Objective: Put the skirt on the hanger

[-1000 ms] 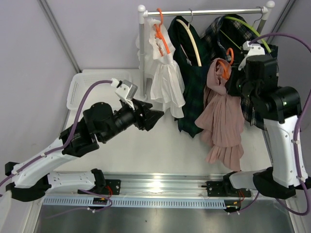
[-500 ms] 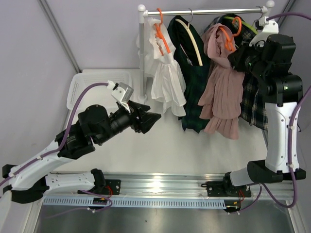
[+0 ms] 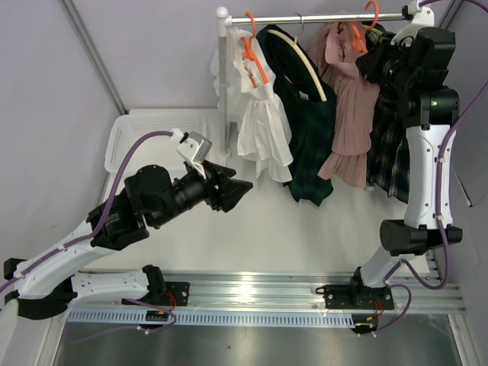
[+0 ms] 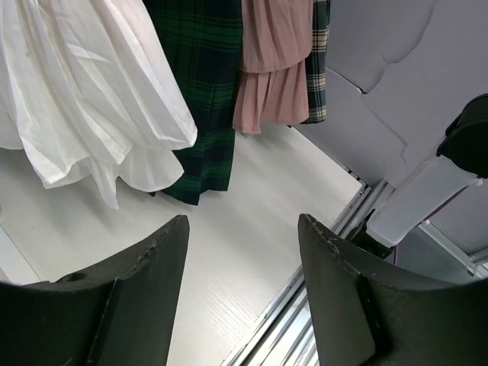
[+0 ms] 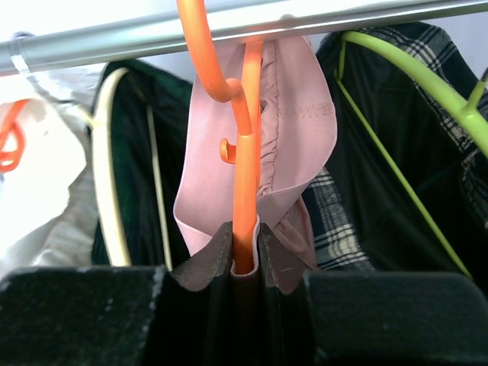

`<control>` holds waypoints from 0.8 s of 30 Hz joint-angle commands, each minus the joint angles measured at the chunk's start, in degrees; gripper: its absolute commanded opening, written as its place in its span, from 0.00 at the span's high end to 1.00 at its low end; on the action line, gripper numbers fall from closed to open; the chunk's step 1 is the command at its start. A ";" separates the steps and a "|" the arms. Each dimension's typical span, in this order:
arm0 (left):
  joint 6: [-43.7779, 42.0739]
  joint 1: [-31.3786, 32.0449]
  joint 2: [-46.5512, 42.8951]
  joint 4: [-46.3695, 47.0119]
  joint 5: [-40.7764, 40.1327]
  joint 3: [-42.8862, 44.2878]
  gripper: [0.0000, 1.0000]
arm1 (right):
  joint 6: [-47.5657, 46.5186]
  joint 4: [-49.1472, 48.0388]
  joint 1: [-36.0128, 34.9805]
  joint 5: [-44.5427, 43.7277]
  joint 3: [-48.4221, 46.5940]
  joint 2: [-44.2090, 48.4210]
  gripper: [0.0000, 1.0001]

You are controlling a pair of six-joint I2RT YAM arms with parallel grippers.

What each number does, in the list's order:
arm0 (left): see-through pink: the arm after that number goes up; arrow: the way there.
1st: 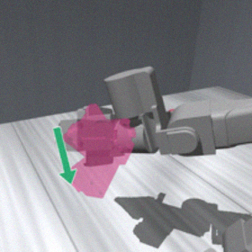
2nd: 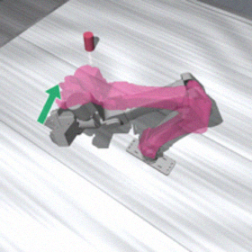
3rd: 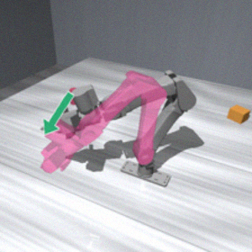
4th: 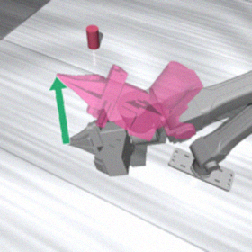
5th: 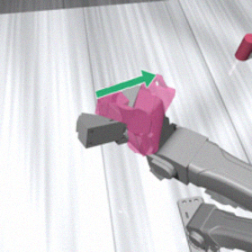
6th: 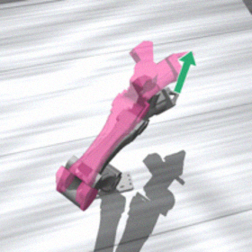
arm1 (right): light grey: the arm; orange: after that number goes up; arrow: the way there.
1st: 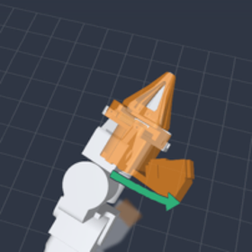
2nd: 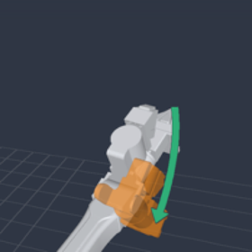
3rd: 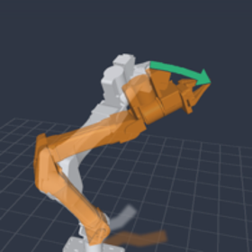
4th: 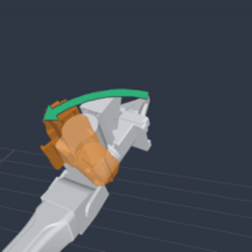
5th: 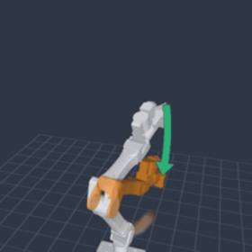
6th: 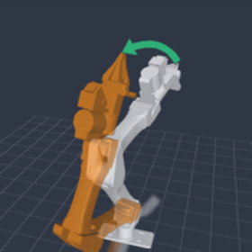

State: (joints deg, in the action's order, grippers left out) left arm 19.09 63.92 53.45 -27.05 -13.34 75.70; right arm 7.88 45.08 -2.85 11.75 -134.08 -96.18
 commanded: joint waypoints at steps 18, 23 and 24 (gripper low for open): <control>0.77 -0.38 1.04 -0.29 -0.37 1.20 0.36 | 1.70 -10.27 0.39 4.77 5.31 -2.35 1.00; 0.86 -0.46 0.87 -0.55 -0.46 1.03 0.37 | 1.18 -10.45 -0.05 4.95 10.15 -1.20 1.00; 0.95 -0.38 0.78 -0.64 -0.46 0.94 0.37 | 1.00 -10.54 -0.22 4.69 10.68 -1.03 1.00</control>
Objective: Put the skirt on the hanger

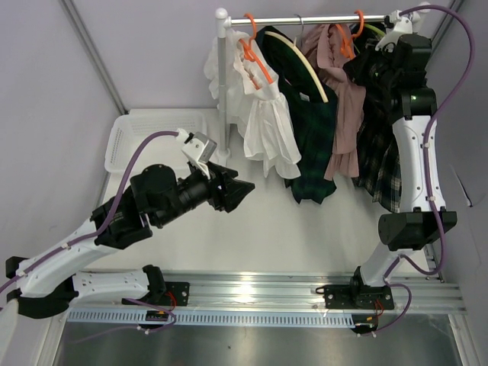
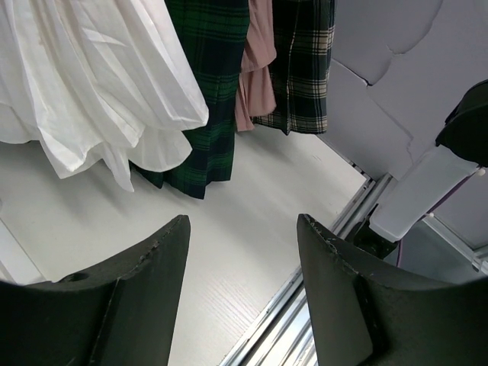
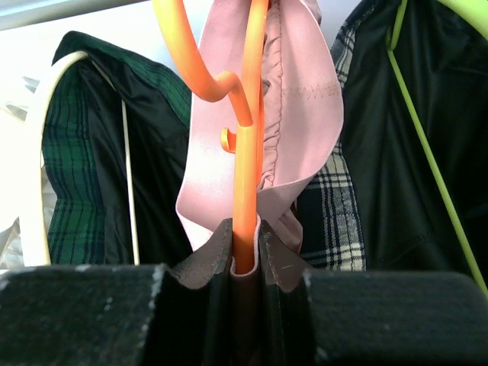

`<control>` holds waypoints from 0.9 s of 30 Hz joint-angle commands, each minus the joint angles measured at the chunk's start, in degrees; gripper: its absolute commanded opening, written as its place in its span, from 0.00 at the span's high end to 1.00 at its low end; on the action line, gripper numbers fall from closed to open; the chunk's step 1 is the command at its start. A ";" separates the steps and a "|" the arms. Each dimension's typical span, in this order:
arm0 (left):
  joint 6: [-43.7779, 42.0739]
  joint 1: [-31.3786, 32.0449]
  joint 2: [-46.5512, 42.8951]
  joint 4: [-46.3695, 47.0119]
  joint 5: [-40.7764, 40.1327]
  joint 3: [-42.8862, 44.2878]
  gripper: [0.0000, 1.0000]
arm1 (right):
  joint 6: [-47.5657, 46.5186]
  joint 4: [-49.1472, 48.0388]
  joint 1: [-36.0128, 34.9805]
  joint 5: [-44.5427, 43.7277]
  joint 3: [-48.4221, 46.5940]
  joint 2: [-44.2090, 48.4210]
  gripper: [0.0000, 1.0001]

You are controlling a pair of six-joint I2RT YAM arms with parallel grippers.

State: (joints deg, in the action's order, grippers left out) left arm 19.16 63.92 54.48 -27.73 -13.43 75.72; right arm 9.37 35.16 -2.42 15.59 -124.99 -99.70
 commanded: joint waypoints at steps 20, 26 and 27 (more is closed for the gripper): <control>-0.87 -0.38 -3.94 -2.50 -3.87 0.48 0.32 | 2.76 1.75 1.88 -4.17 14.42 16.02 0.25; -1.93 -0.38 -5.61 -4.18 -6.34 0.65 0.30 | 4.52 3.16 1.80 -5.22 25.04 26.91 0.07; -1.93 -0.38 -5.87 -4.61 -7.04 0.65 0.30 | 5.48 3.16 1.89 -4.70 26.88 28.58 0.06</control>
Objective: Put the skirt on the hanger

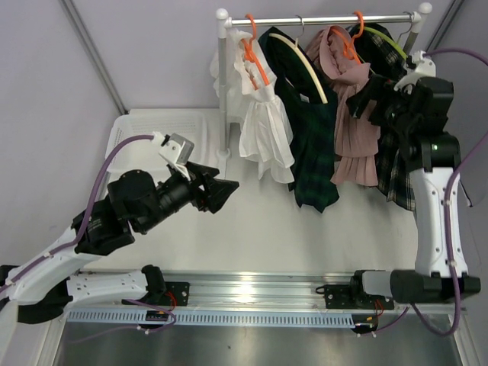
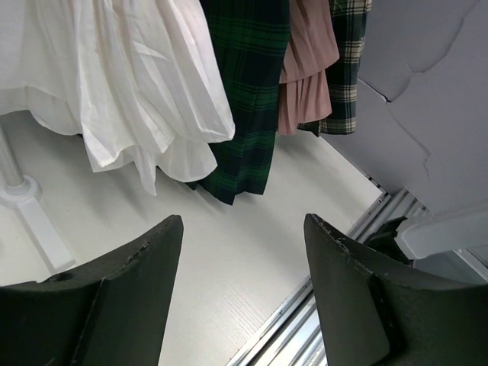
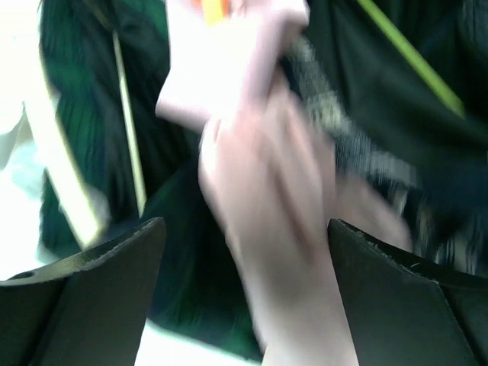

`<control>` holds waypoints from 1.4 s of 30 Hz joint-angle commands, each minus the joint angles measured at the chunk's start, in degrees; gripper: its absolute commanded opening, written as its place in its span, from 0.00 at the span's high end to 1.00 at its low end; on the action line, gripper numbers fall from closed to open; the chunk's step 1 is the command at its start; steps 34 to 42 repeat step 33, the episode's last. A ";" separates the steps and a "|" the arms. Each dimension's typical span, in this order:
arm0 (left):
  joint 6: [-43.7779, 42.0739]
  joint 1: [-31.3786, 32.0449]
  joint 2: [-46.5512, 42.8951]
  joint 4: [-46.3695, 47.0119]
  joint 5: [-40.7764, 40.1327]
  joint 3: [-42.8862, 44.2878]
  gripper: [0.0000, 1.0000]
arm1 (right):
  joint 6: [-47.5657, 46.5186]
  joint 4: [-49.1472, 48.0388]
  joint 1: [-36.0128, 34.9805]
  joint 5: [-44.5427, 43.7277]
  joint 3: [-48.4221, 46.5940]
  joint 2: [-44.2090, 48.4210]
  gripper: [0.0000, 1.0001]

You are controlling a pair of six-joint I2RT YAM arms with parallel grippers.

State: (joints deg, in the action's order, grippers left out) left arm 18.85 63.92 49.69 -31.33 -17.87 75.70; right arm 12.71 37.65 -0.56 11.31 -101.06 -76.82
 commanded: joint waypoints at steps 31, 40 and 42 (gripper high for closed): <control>4.79 -0.99 -5.75 -3.21 -9.73 -11.45 0.26 | 11.90 1.64 -18.08 -6.03 47.88 36.91 0.01; 4.79 -0.99 -5.66 -3.56 -9.82 -11.37 0.26 | 11.90 1.38 -18.16 -7.09 47.97 36.74 0.00; 4.79 -0.99 -5.66 -3.56 -9.82 -11.37 0.26 | 11.90 1.38 -18.16 -7.09 47.97 36.74 0.00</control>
